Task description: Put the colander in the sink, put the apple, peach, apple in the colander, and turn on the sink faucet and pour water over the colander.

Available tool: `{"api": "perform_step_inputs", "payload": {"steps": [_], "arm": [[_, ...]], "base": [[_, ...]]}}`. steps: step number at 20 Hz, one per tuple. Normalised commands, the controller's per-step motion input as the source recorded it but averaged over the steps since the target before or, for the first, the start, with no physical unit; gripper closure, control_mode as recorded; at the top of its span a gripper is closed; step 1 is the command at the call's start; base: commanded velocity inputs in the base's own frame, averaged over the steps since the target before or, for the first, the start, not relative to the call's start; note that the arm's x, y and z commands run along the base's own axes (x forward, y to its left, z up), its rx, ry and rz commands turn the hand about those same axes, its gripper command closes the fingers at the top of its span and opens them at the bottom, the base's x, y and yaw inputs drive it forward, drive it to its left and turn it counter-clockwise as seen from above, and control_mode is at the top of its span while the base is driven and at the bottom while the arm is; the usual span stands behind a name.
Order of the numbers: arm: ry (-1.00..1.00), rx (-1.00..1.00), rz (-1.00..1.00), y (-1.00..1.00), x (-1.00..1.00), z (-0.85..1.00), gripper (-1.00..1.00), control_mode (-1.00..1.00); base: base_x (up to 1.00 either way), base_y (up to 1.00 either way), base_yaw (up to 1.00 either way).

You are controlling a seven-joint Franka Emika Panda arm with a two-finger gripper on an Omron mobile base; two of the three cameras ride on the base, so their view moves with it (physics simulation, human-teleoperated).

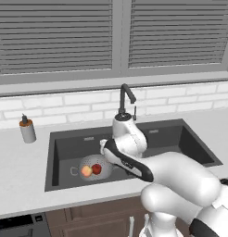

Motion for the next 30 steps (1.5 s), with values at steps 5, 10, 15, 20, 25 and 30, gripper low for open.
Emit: {"api": "perform_step_inputs", "payload": {"steps": [5, 10, 15, 20, 25, 30], "arm": [[-0.06, 0.00, 0.00, -0.83, -0.51, 0.38, -1.00, -1.00], [0.00, 0.00, 0.00, -0.86, -0.34, 0.30, -1.00, -1.00], [0.00, -0.02, 0.00, -0.91, -0.21, 0.24, -1.00, -1.00], [0.00, -0.04, 0.00, -0.95, -0.10, 0.21, -1.00, -1.00], [0.00, -0.02, 0.00, -0.98, -0.07, 0.20, -1.00, -1.00], [0.01, 0.00, 0.00, -0.99, -0.07, 0.13, -1.00, -1.00]], "base": [[0.00, 0.00, 0.00], [0.00, 0.00, 0.00], [0.00, 0.00, 0.00], [0.00, 0.00, 0.00], [0.00, 0.00, 0.00], [0.00, 0.00, 0.00]]}}
